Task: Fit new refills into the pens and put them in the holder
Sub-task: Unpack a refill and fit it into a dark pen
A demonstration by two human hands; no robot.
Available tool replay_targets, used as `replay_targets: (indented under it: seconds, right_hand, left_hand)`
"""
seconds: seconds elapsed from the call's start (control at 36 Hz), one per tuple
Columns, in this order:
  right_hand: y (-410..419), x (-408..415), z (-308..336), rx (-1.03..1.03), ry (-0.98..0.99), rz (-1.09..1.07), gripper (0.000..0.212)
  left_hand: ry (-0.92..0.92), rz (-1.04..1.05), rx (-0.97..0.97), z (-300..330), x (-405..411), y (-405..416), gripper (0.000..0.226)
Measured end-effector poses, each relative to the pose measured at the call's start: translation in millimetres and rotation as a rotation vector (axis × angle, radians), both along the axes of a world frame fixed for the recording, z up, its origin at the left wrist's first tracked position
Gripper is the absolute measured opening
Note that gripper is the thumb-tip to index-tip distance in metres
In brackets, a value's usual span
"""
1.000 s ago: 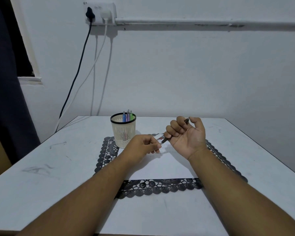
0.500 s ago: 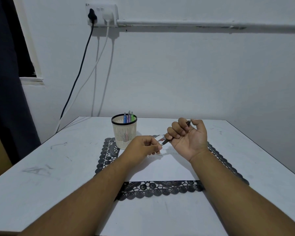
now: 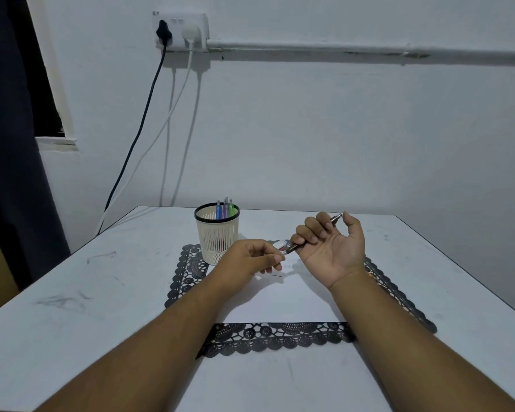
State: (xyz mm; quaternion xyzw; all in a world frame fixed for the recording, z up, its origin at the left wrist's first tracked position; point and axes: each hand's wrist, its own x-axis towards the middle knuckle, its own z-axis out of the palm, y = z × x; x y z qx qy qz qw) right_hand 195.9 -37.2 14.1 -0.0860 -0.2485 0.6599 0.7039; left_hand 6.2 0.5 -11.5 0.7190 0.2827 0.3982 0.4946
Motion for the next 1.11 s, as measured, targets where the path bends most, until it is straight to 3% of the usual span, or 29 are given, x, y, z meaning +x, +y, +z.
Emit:
replay_targets:
  seconds: [0.67,0.94,1.11]
  right_hand:
    - [-0.8,2.9,1.5,0.012,-0.056,-0.076,0.027]
    - [-2.7,-1.0,3.1,-0.012,-0.023,-0.047,0.04]
    - [-0.1,-1.2,5.4,-0.043,-0.107,-0.081,0.039]
  left_hand:
    - [0.009,0.003,0.061,1.1,0.5,-1.0,0.007]
    - [0.031,0.037,0.097,1.4,-1.2,-0.7,0.006]
    - [0.054,0.092,0.179,0.3,-1.3,1.2,0.008]
